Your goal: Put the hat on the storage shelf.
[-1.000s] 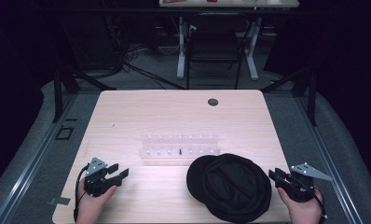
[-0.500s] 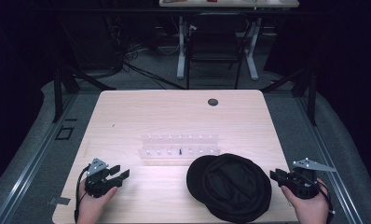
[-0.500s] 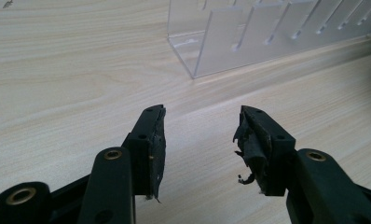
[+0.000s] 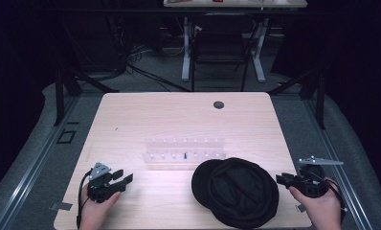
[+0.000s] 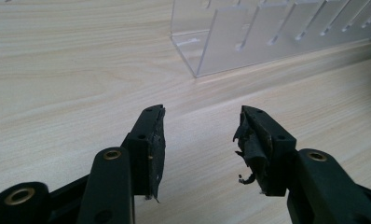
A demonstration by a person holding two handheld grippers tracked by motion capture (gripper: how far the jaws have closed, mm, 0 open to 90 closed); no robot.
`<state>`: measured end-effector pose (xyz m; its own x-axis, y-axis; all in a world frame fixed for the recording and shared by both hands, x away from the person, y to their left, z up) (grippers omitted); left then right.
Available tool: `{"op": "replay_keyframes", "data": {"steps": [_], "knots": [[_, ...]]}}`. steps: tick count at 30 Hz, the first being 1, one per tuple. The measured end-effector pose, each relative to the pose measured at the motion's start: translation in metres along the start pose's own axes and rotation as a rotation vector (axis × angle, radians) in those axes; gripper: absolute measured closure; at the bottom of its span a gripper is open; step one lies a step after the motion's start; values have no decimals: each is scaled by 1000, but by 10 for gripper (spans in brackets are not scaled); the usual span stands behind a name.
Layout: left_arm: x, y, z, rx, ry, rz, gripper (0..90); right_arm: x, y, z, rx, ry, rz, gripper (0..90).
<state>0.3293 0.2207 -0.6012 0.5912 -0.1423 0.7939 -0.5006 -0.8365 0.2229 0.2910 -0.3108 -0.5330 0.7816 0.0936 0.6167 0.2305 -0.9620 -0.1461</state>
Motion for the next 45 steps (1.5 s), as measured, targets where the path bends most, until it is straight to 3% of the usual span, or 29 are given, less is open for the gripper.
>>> {"op": "replay_keyframes", "data": {"steps": [5,14,25,31,38,45], "knots": [[0,1,0,-19,3,-3,487,-3,-2,1,-36,-71,-30,701],[0,1,1,-16,1,-3,487,-8,-6,6,-27,-145,11,757],[-1,1,1,-11,-2,-3,489,-16,4,18,-34,-233,56,718],[-1,1,2,-14,-9,-1,491,-20,3,25,-2,-271,77,737],[-2,1,3,-12,-10,-2,493,-20,3,29,18,-313,89,841],[-2,1,4,-15,-14,-2,496,-10,7,29,16,-302,97,862]]}}
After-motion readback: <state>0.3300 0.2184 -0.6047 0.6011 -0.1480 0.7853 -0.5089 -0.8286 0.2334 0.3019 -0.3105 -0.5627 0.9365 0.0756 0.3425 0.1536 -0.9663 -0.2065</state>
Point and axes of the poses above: each handheld gripper's, and its own axes: z roughly forward along the jaws, x roughly out of its top, y roughly to its right, the point moved 7 cm from there along z, roughly forward along the jaws, and after that the axes turned 5 degrees about -x, right-handed, at the moved point
